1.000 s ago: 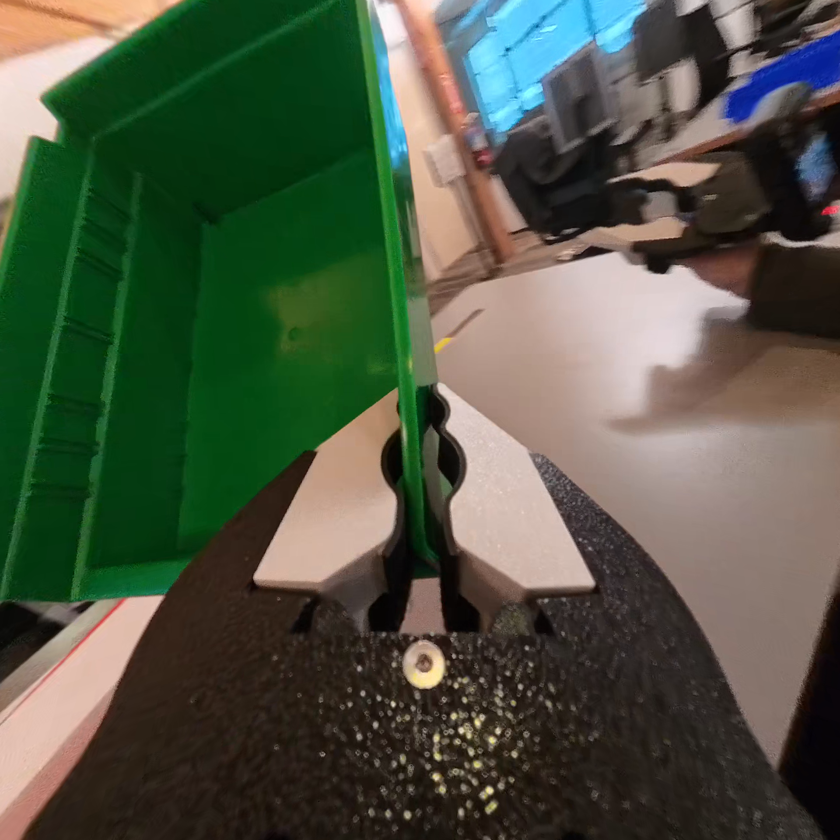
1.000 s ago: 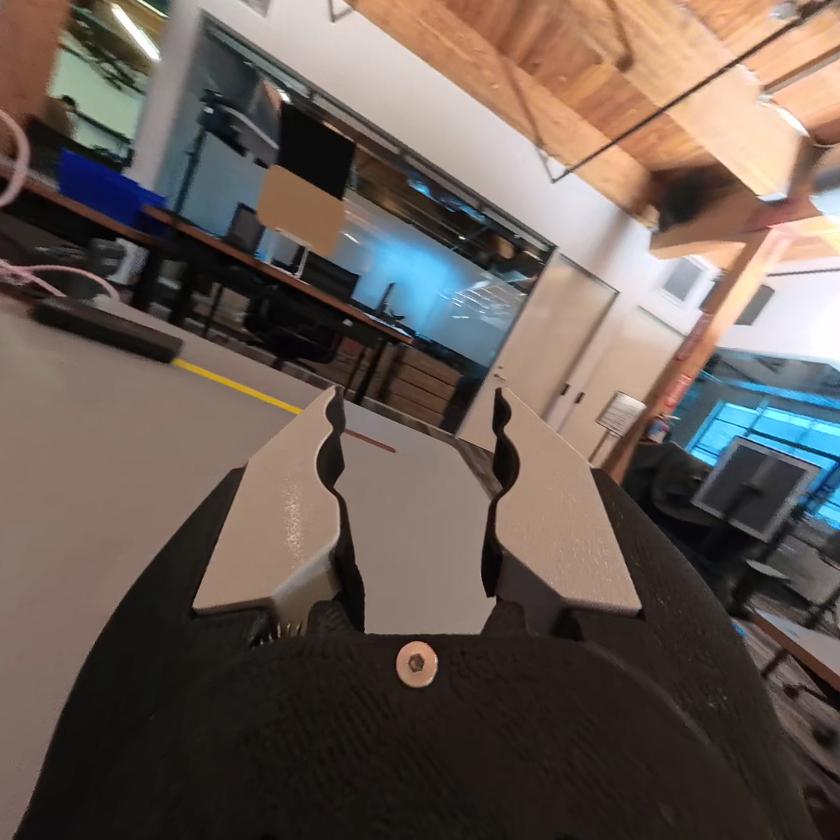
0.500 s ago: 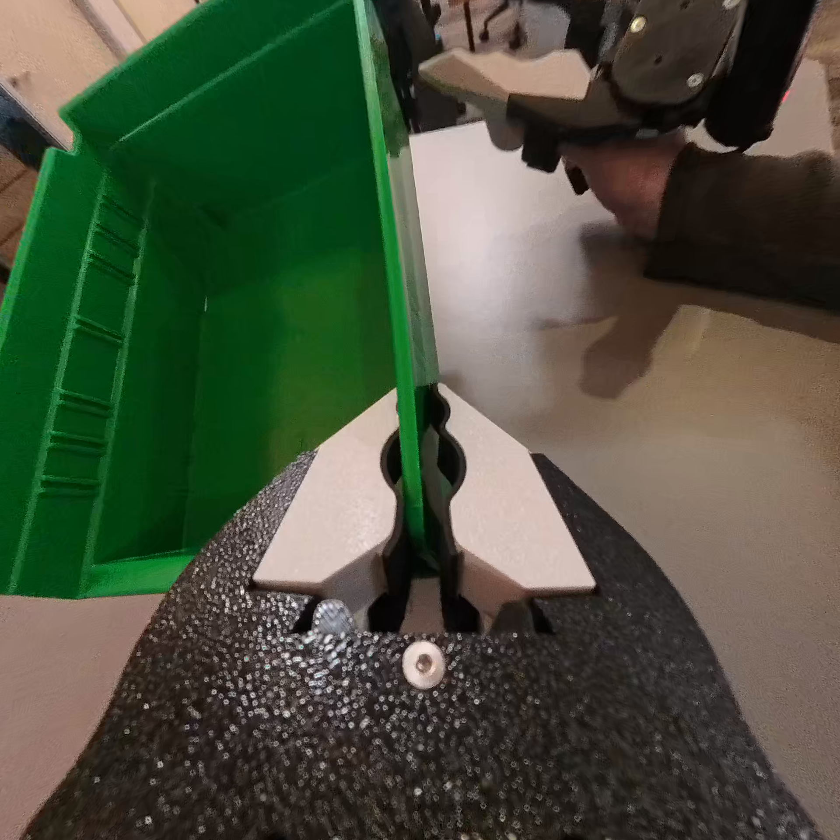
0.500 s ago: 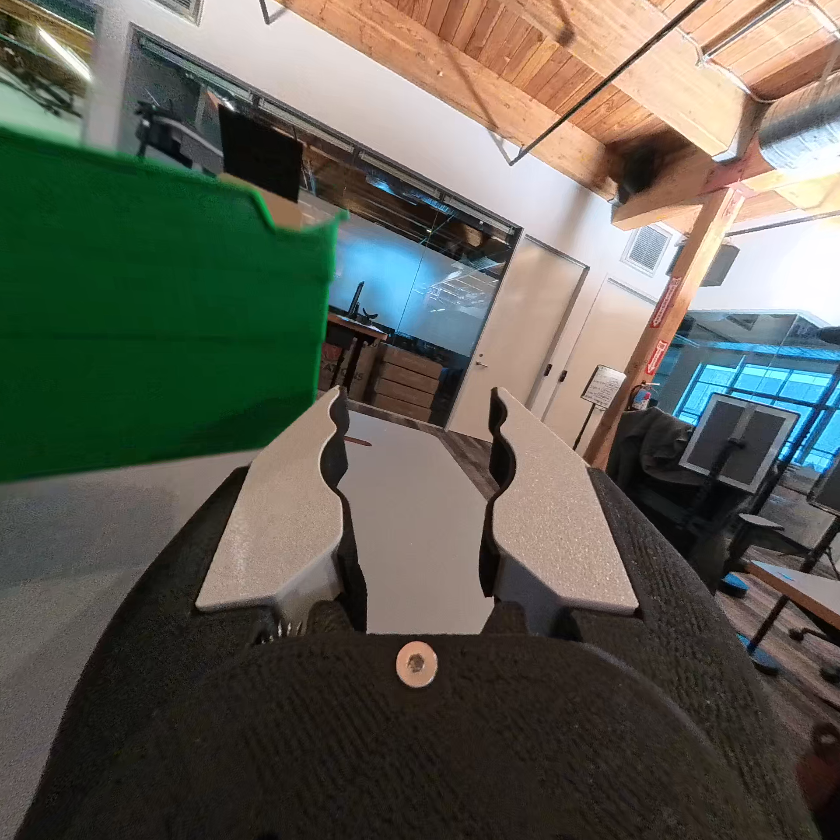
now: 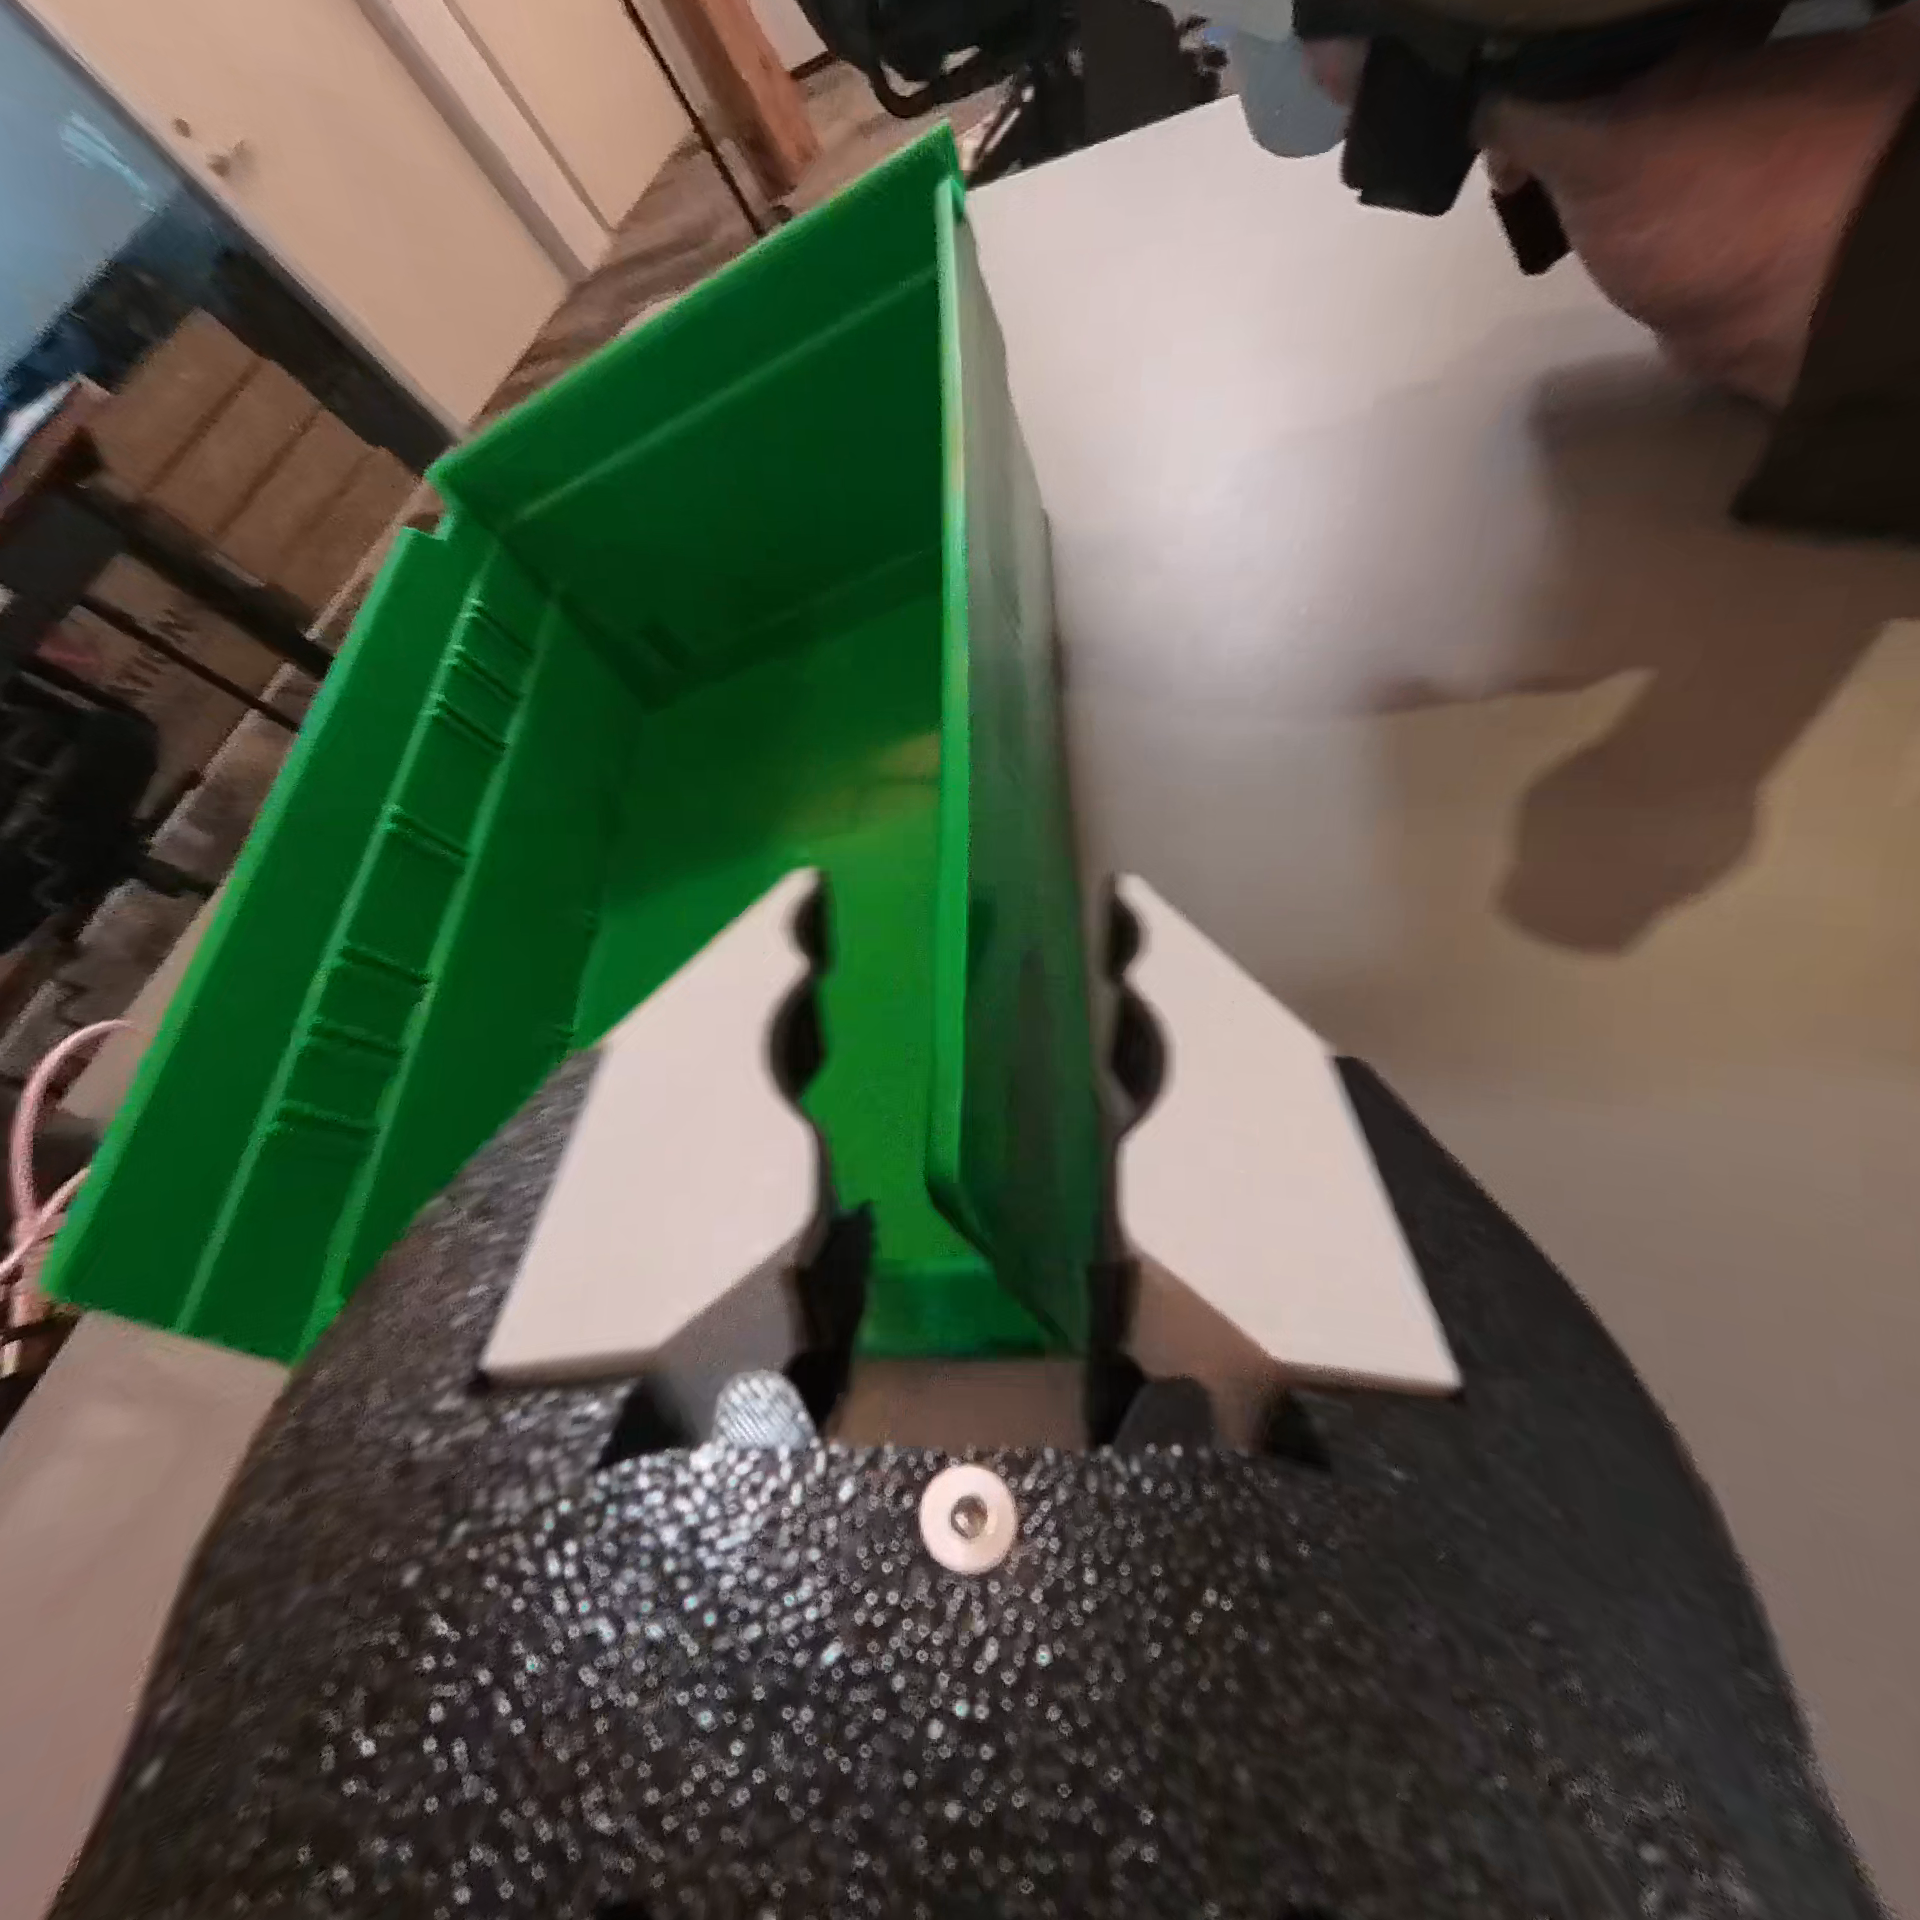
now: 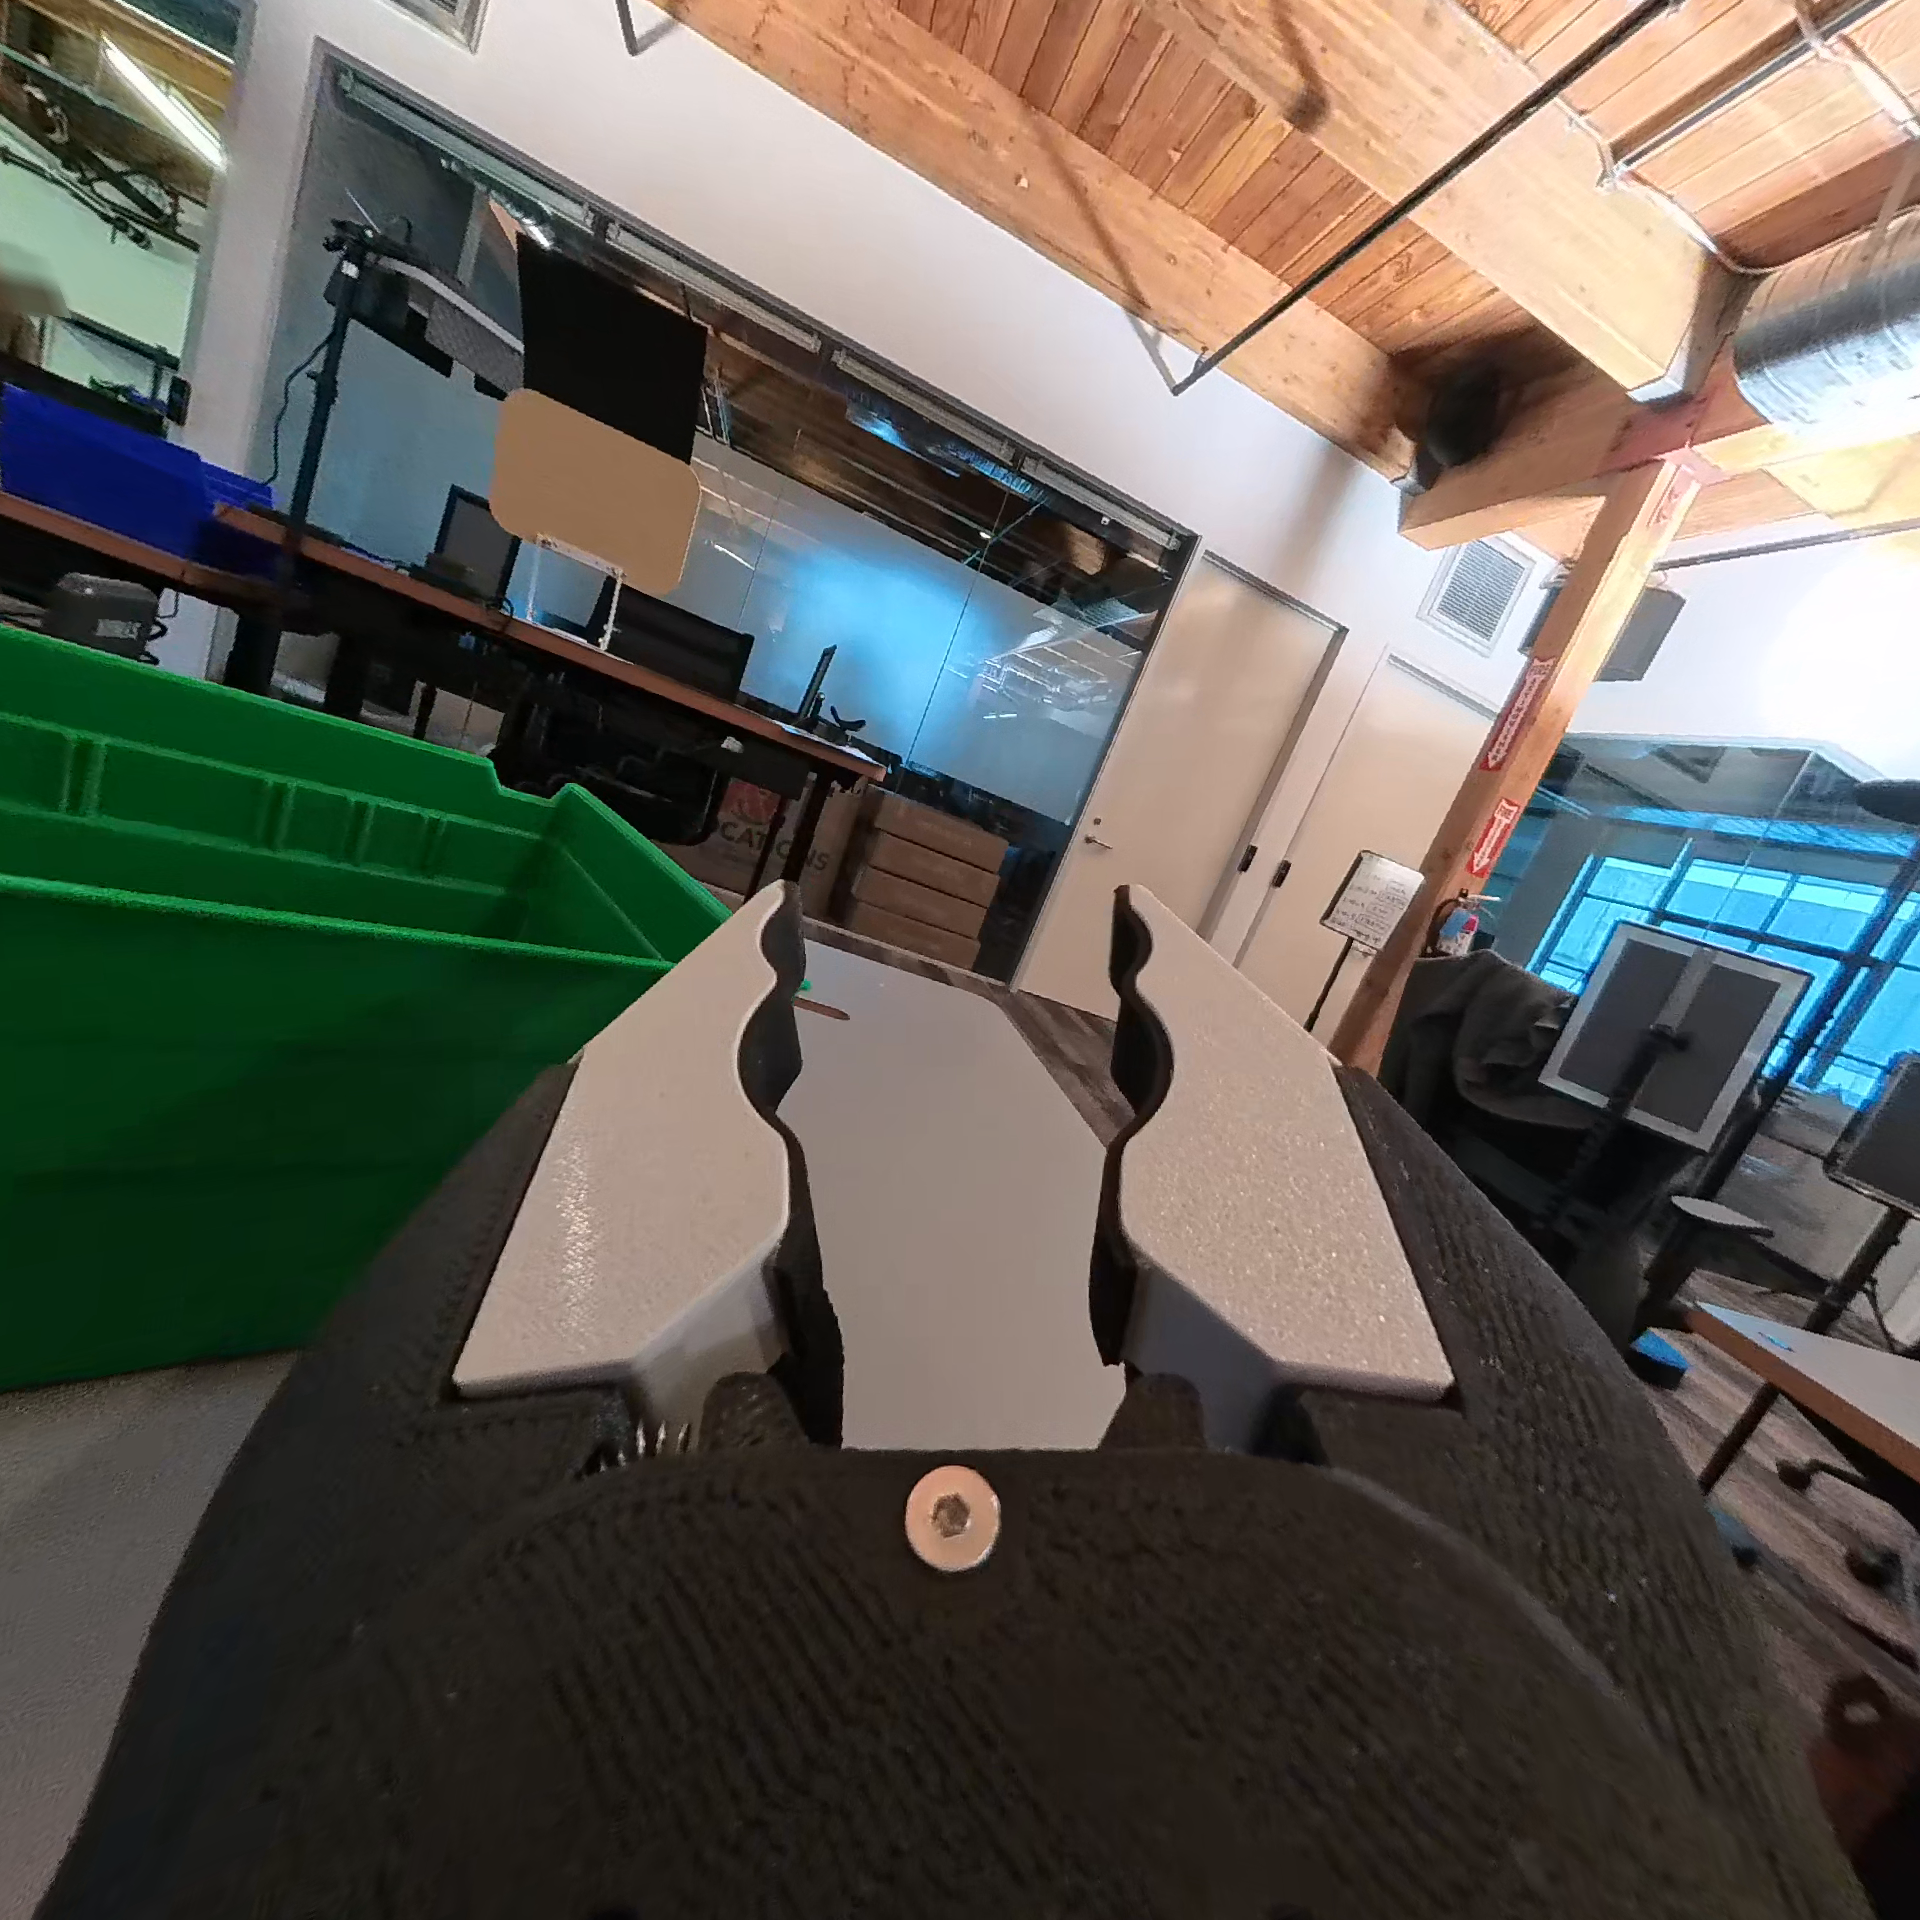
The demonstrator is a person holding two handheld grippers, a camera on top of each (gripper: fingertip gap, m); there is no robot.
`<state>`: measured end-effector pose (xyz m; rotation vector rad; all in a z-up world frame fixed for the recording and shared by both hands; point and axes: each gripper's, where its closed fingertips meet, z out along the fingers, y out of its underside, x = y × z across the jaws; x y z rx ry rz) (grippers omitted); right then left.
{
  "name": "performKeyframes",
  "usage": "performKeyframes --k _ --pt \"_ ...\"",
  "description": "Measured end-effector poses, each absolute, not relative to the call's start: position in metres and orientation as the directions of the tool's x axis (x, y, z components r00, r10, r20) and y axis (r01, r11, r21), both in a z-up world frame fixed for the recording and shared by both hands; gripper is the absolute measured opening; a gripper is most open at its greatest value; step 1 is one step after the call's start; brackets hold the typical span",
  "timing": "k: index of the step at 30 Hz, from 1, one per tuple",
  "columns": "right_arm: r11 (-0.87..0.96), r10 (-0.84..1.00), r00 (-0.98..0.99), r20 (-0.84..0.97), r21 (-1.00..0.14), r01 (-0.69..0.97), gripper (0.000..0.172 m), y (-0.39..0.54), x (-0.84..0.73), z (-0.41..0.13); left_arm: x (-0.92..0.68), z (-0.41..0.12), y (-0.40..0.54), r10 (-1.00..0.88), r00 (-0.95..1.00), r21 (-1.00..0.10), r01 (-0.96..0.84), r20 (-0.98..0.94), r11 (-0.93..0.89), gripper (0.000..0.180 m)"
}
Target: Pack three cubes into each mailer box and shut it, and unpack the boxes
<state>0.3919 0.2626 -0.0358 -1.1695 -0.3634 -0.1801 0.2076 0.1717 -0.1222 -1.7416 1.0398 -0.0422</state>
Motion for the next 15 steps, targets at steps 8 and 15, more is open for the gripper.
performKeyframes --k 8,15 --pt "0.387 0.035 0.941 0.336 -0.873 0.297 0.064 0.252 0.394 -0.033 0.111 -0.049 0.102 -0.516 0.772 -0.914 -0.401 -0.373 0.060 0.114" --pt "0.434 0.146 0.950 0.275 -0.881 0.188 0.076 0.216 0.342 -0.022 -0.104 0.004 0.003 0.090 0.939 -0.917 -0.344 -0.333 0.202 0.096"
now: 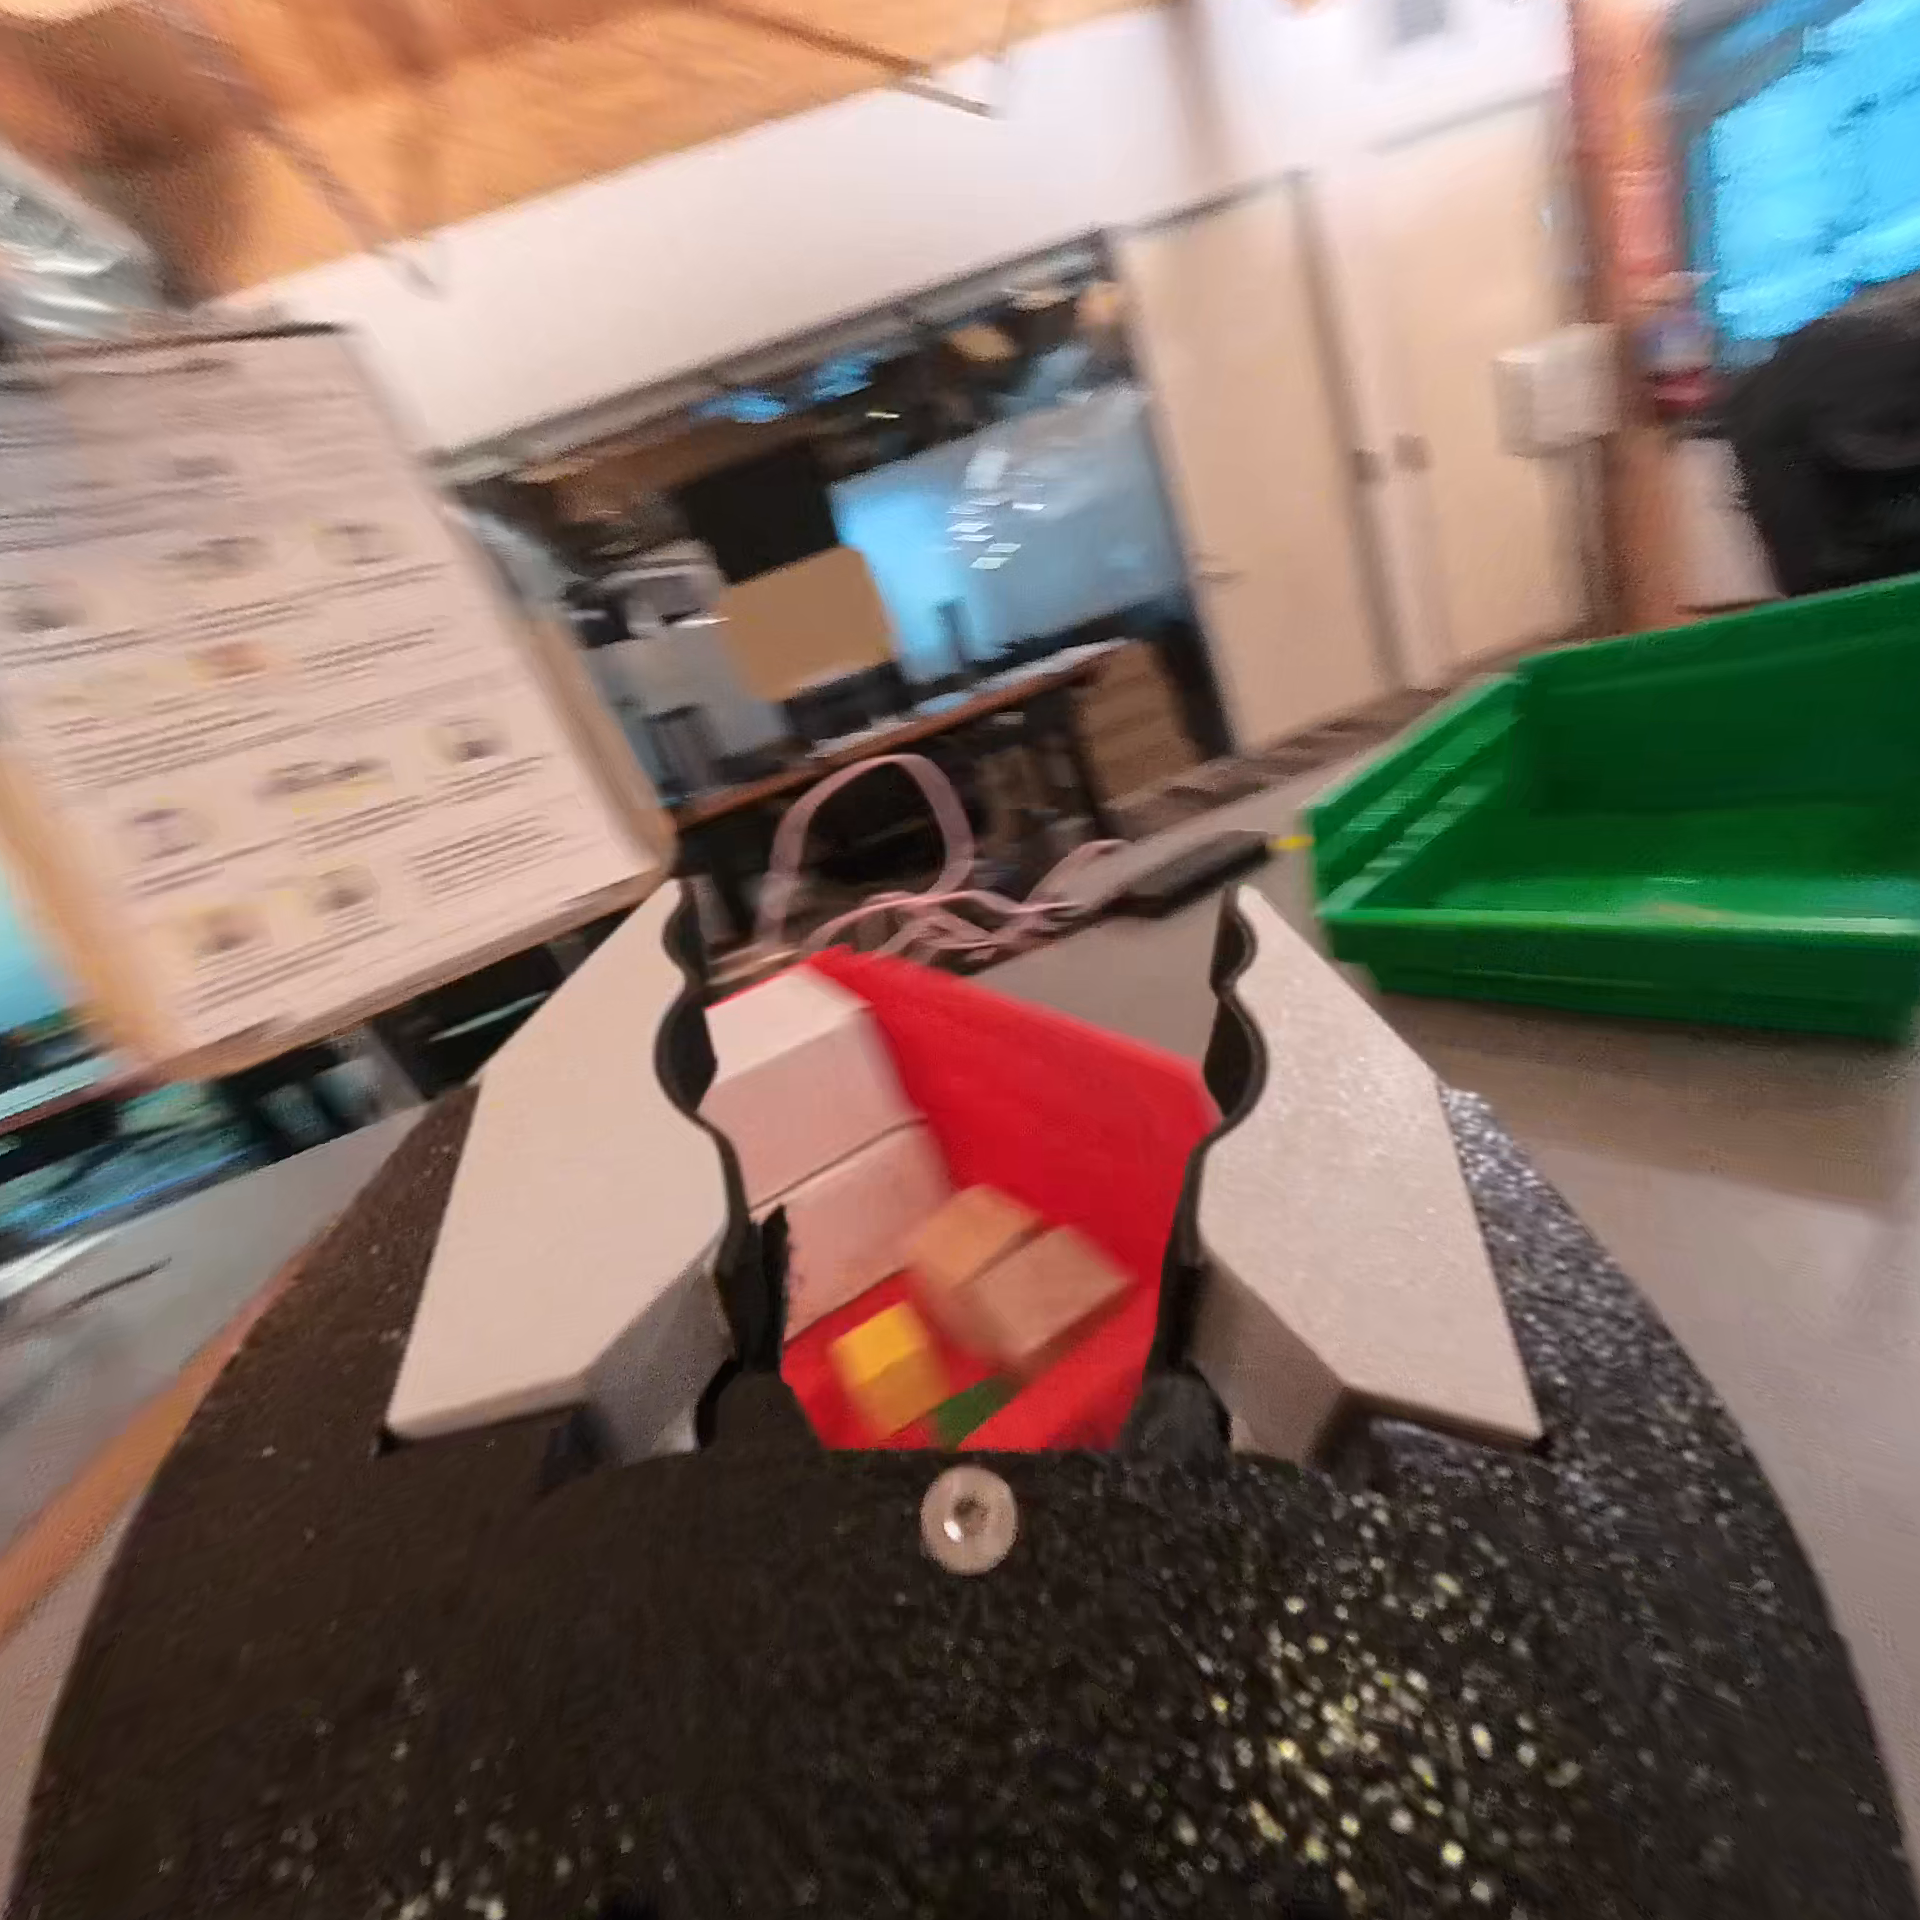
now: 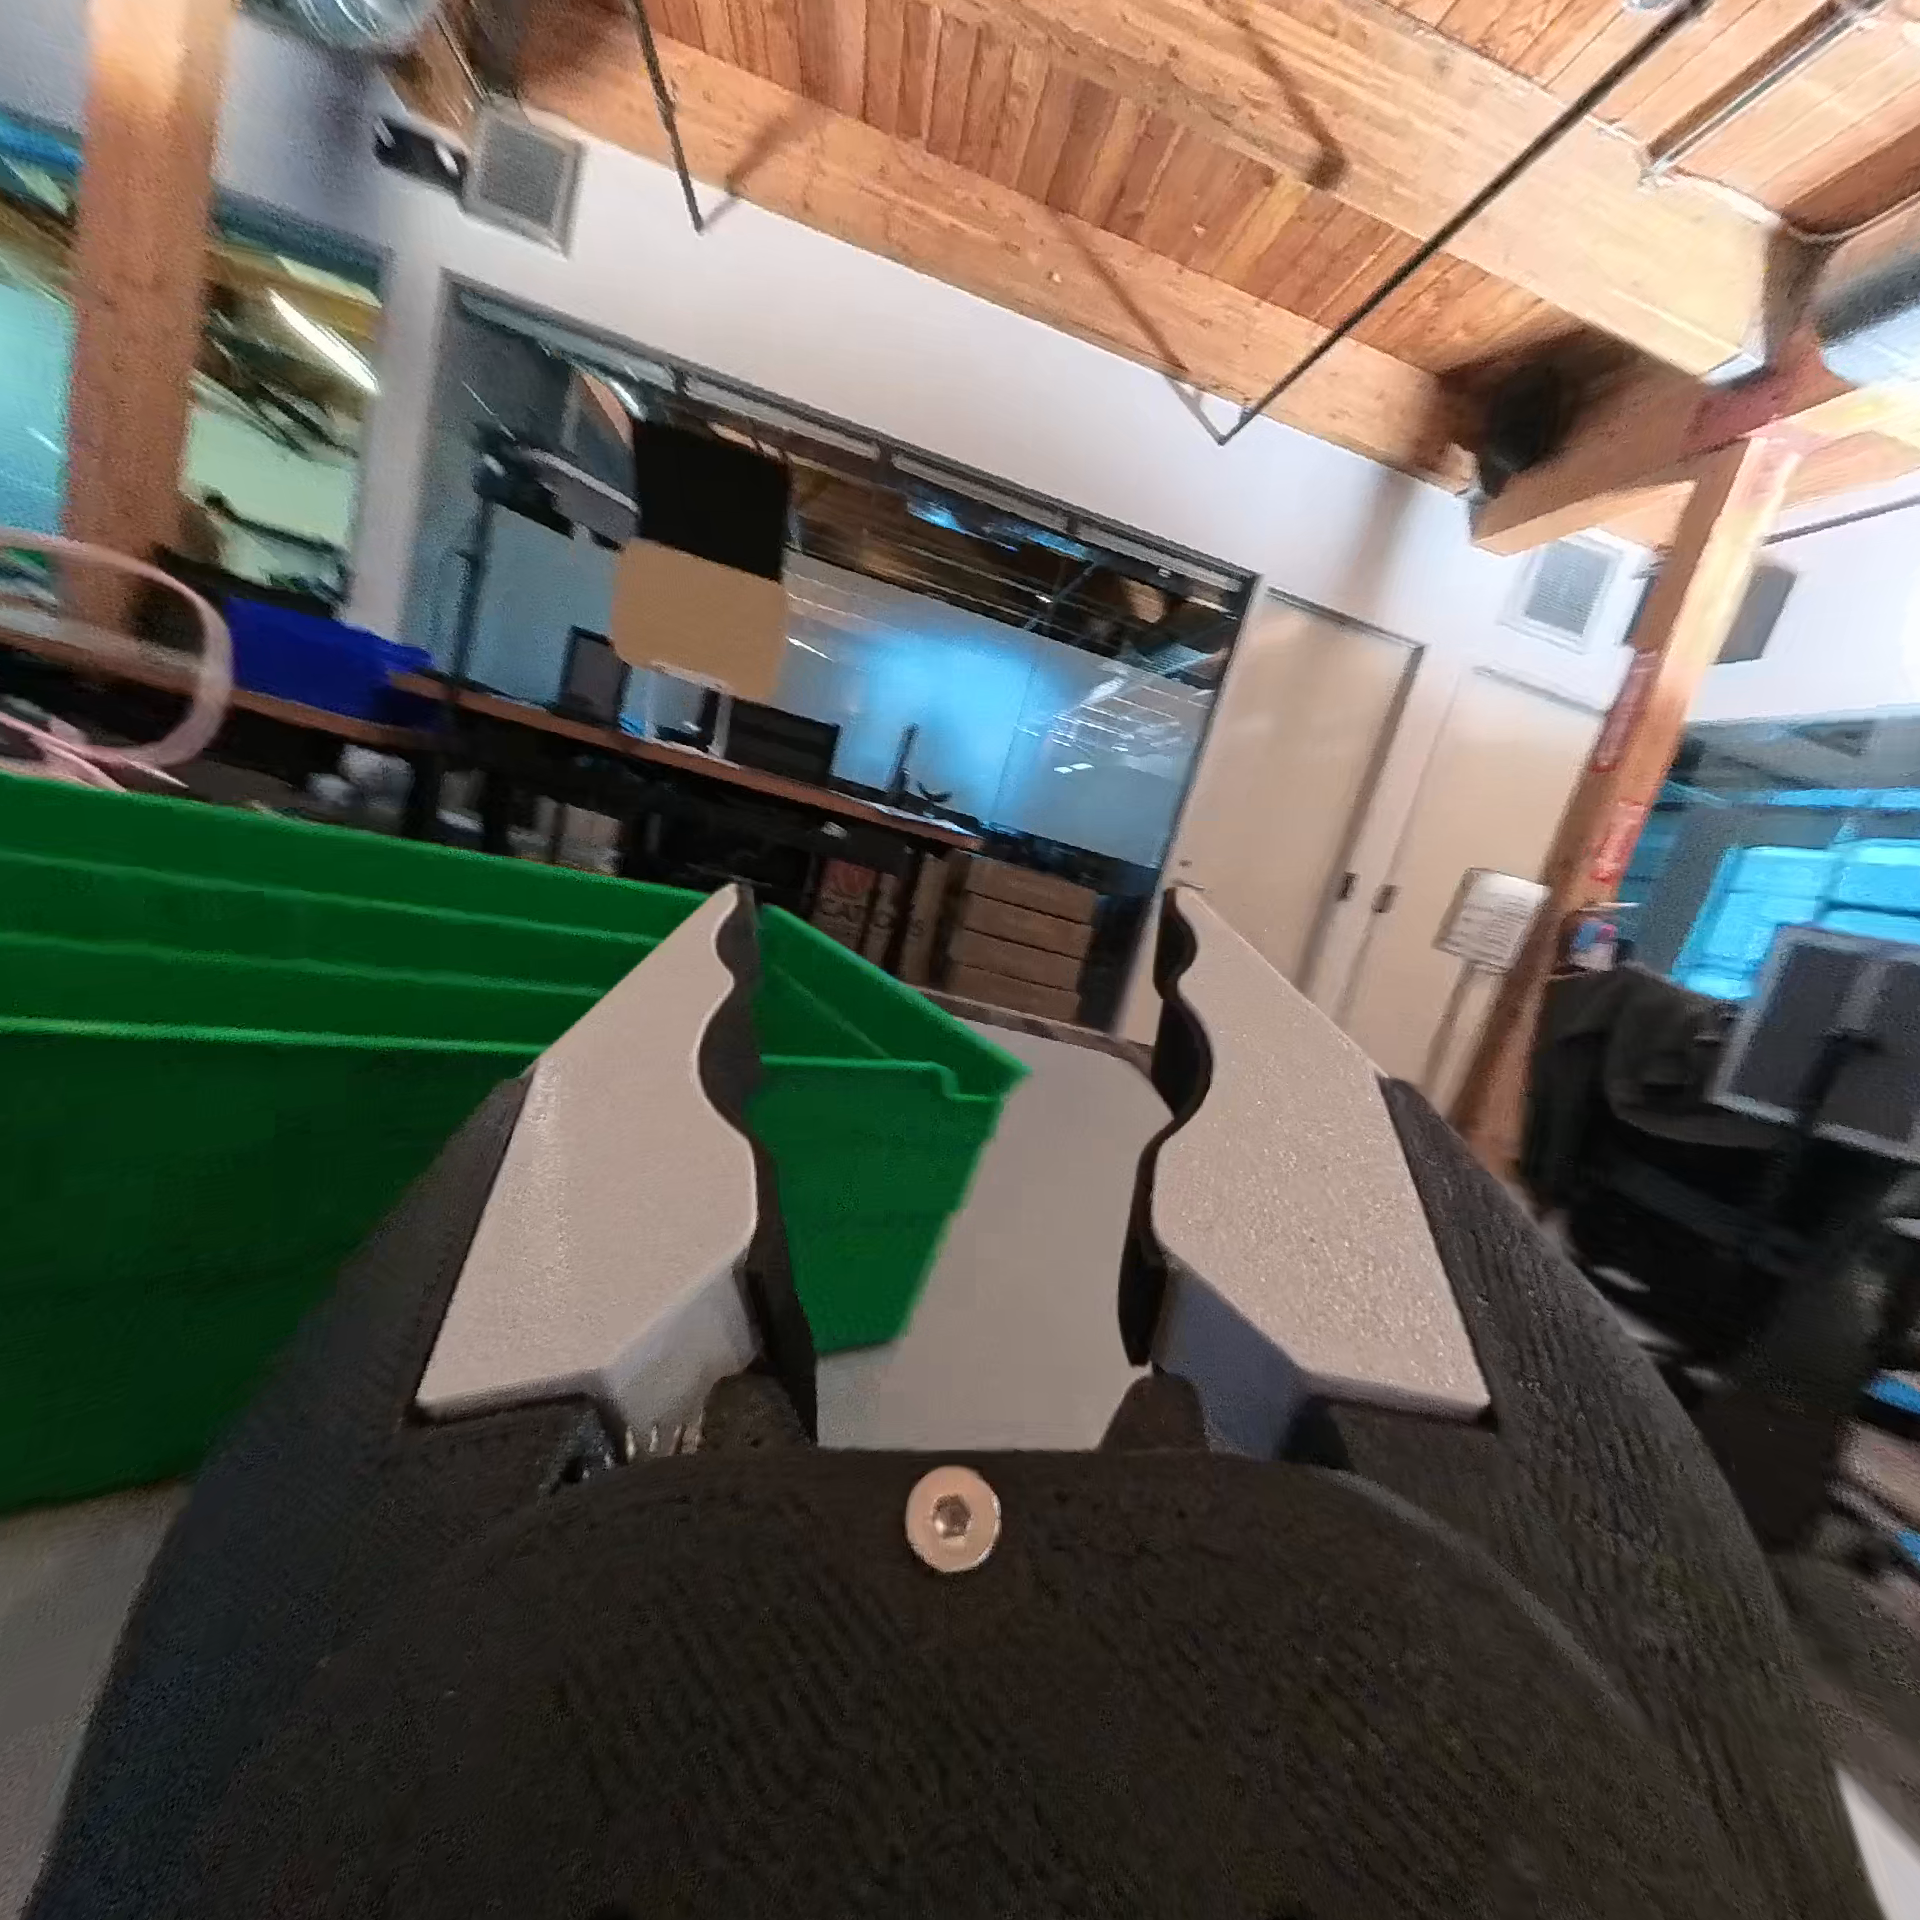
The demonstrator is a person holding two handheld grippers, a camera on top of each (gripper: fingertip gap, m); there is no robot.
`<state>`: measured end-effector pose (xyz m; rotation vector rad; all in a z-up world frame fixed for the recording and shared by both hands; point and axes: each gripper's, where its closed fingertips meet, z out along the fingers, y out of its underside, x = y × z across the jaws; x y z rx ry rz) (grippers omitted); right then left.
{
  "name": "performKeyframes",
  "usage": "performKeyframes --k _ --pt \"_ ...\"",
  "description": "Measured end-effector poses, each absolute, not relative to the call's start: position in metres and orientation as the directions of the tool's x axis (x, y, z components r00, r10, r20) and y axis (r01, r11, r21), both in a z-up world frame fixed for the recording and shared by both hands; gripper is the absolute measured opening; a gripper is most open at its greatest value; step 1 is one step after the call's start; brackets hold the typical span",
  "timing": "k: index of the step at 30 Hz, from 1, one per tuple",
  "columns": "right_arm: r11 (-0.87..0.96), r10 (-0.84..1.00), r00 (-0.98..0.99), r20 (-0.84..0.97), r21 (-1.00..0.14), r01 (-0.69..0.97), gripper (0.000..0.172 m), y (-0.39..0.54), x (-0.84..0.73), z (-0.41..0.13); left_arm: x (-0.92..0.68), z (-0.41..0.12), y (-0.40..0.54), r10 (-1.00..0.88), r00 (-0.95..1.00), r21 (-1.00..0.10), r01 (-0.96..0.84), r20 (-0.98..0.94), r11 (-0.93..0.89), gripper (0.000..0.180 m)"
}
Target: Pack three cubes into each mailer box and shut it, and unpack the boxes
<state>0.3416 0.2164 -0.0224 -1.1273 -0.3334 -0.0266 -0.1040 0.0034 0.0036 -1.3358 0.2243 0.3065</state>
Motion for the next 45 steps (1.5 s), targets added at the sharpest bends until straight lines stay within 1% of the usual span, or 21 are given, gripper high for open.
performKeyframes --k 2,4,5,6,8,11,13,14,19,22,24,26,29,35,39,43,45 --pt "0.442 0.241 0.954 0.177 -0.895 0.054 0.074 0.199 0.321 -0.018 -0.158 0.004 -0.024 0.261 0.923 -0.912 -0.343 -0.283 0.224 0.089" --pt "0.448 0.299 0.950 0.092 -0.893 -0.054 0.074 0.182 0.305 -0.013 -0.199 0.003 -0.047 0.396 0.891 -0.907 -0.338 -0.222 0.251 0.082" --pt "0.453 0.309 0.948 0.075 -0.888 -0.077 0.075 0.173 0.297 -0.012 -0.214 -0.002 -0.053 0.434 0.880 -0.912 -0.326 -0.196 0.248 0.078" --pt "0.458 0.308 0.949 0.073 -0.886 -0.081 0.077 0.165 0.289 -0.011 -0.226 -0.008 -0.055 0.458 0.872 -0.922 -0.306 -0.171 0.237 0.080" --pt "0.461 0.299 0.949 0.097 -0.886 -0.055 0.083 0.151 0.271 -0.012 -0.239 -0.023 -0.053 0.461 0.879 -0.946 -0.241 -0.118 0.218 0.084" --pt "0.466 0.318 0.930 0.185 -0.884 0.017 0.077 0.130 0.237 -0.016 -0.246 -0.045 -0.044 0.444 0.894 -0.965 -0.168 -0.063 0.202 0.088" --pt "0.468 0.281 0.925 0.256 -0.878 0.101 0.078 0.125 0.222 -0.019 -0.242 -0.058 -0.035 0.410 0.910 -0.977 -0.138 -0.061 0.161 0.094" --pt "0.451 0.276 0.919 0.280 -0.883 0.134 0.082 0.125 0.213 -0.023 -0.241 -0.061 -0.032 0.405 0.912 -0.980 -0.140 -0.072 0.140 0.097" --pt "0.284 0.282 0.908 0.309 -0.931 0.228 0.103 0.146 0.181 -0.050 -0.245 -0.070 -0.026 0.401 0.914 -0.990 -0.101 -0.055 0.094 0.099" --pt "0.184 0.245 0.912 0.329 -0.939 0.290 0.105 0.159 0.182 -0.066 -0.249 -0.072 -0.026 0.393 0.920 -0.994 -0.051 -0.007 0.101 0.098" --pt "0.138 0.217 0.917 0.335 -0.940 0.310 0.104 0.164 0.190 -0.073 -0.252 -0.073 -0.026 0.386 0.922 -0.994 -0.020 0.022 0.104 0.097" --pt "0.121 0.231 0.927 0.296 -0.954 0.274 0.103 0.165 0.193 -0.075 -0.254 -0.074 -0.026 0.389 0.920 -0.995 -0.002 0.037 0.100 0.095" --pt "0.117 0.217 0.931 0.294 -0.954 0.275 0.097 0.165 0.201 -0.076 -0.262 -0.075 -0.028 0.439 0.897 -0.995 0.008 0.049 0.095 0.079" --pt "0.093 0.166 0.948 0.270 -0.962 0.257 0.088 0.166 0.228 -0.077 -0.267 -0.080 -0.026 0.456 0.888 -0.997 0.032 0.058 0.065 0.073" --pt "0.081 0.096 0.951 0.294 -0.954 0.287 0.077 0.171 0.257 -0.077 -0.267 -0.087 -0.020 0.431 0.900 -0.997 0.072 0.073 0.021 0.069" --pt "0.058 0.028 0.949 0.313 -0.948 0.312 0.065 0.178 0.293 -0.078 -0.269 -0.090 -0.018 0.400 0.907 -0.991 0.134 0.133 0.023 0.063" --pt "0.044 0.018 0.953 0.304 -0.952 0.303 0.055 0.182 0.308 -0.080 -0.270 -0.092 -0.017 0.380 0.910 -0.985 0.171 0.166 0.022 0.062"
